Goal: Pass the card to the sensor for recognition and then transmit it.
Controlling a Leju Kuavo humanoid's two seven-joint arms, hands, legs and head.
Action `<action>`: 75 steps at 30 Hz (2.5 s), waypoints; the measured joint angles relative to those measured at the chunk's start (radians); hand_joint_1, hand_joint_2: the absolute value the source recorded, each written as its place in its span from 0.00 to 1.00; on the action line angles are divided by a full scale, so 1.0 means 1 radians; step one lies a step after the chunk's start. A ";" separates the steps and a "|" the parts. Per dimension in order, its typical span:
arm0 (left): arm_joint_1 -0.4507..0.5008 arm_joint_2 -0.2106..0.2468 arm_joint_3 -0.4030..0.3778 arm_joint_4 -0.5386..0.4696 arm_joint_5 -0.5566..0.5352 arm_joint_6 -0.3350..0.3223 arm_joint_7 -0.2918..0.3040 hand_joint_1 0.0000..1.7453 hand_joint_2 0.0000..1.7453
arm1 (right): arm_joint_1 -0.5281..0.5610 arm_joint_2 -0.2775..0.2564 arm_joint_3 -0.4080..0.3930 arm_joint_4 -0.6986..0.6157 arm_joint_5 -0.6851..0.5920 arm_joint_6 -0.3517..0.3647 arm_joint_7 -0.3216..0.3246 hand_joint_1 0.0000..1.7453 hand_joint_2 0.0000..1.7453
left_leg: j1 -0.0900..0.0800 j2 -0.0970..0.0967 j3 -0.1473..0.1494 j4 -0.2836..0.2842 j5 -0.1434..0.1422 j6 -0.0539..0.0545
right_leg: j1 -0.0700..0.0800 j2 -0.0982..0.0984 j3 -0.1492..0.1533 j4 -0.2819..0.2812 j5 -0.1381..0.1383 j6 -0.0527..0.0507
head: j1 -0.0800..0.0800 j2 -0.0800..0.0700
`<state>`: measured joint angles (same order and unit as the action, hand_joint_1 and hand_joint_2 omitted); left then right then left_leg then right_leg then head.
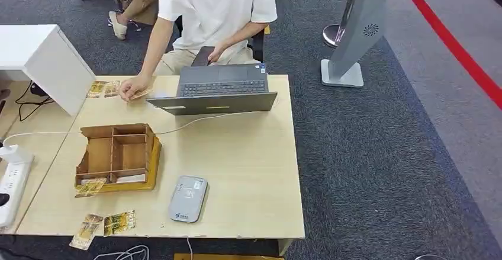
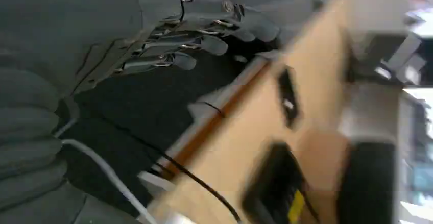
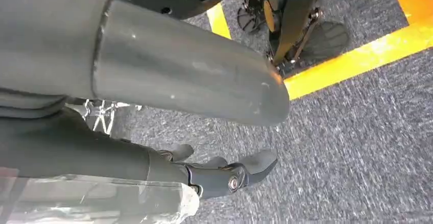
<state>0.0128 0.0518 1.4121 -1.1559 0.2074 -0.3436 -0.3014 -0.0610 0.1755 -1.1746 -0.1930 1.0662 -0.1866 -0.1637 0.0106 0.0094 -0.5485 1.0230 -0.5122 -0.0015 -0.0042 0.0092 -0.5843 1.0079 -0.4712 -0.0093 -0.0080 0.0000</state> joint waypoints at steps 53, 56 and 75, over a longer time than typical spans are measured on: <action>0.047 -0.131 -0.925 0.858 -0.311 0.346 0.264 1.00 0.00 | 0.116 -0.113 0.686 -0.107 -0.624 0.127 0.122 1.00 0.00 | -0.006 -0.007 0.000 0.001 0.000 0.011 | -0.005 -0.008 0.005 -0.005 0.001 0.009 | 0.005 0.000; 0.077 -0.103 -1.093 0.832 -0.273 0.346 0.270 0.00 0.00 | 0.149 -0.130 0.855 -0.136 -0.787 0.148 0.137 0.00 0.00 | -0.006 -0.007 0.000 0.001 0.000 0.011 | -0.005 -0.008 0.005 -0.005 0.001 0.009 | 0.005 0.000; 0.125 -0.061 -1.361 0.789 -0.208 0.346 0.299 1.00 0.00 | 0.201 -0.157 1.137 -0.188 -1.065 0.184 0.163 1.00 0.00 | -0.006 -0.007 0.000 0.001 0.000 0.011 | -0.005 -0.008 0.005 -0.005 0.001 0.009 | 0.005 0.000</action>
<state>0.1378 -0.0088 0.0515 -0.3674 -0.0004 0.0027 -0.0027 0.1398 0.0183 -0.0378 -0.3807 0.0011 -0.0027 -0.0004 0.0044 0.0019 -0.5489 1.0245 -0.5126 0.0099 -0.0094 0.0008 -0.5794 1.0033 -0.4707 -0.0007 -0.0034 0.0000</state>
